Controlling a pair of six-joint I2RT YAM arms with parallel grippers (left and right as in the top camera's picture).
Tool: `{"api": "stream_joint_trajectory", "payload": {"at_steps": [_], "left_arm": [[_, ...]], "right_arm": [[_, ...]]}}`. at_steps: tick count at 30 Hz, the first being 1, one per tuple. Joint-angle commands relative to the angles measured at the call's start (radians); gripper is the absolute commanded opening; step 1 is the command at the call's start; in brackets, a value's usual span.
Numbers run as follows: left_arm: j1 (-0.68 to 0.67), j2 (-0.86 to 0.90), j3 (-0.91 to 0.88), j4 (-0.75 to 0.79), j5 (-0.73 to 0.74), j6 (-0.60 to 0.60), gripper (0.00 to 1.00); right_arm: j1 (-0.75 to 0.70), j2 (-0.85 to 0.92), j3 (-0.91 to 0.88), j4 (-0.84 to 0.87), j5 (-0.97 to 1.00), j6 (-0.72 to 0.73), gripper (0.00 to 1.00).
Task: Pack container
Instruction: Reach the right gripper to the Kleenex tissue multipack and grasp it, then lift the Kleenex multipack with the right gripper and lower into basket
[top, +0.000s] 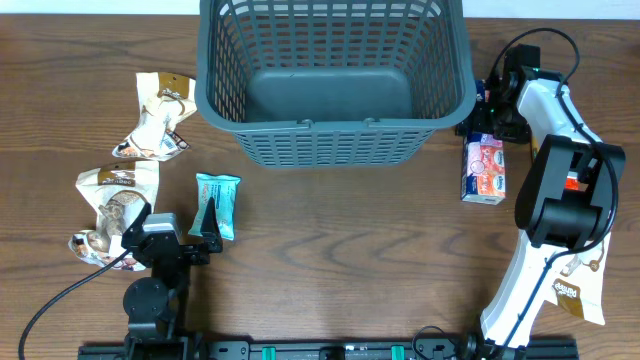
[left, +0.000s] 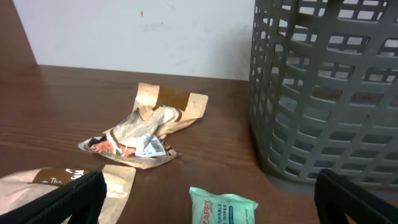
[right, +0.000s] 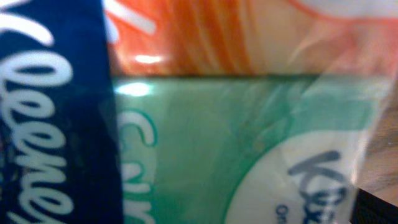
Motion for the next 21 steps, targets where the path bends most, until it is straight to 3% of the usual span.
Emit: {"api": "stream_joint_trajectory", "payload": {"at_steps": [1, 5, 13, 21], "left_arm": [[-0.004, 0.000, -0.018, -0.039, -0.005, -0.005, 0.99], [-0.004, 0.000, -0.018, -0.039, -0.005, -0.005, 0.99], [-0.004, 0.000, -0.018, -0.039, -0.005, -0.005, 0.99], [-0.004, 0.000, -0.018, -0.039, -0.005, -0.005, 0.99]], "right_arm": [[0.014, 0.036, 0.010, -0.001, 0.006, 0.042, 0.99], [0.014, 0.039, 0.010, 0.003, 0.003, 0.047, 0.99], [0.014, 0.039, 0.010, 0.006, 0.002, 0.047, 0.30], [0.014, 0.037, 0.011, 0.006, -0.019, 0.051, 0.13]]}}
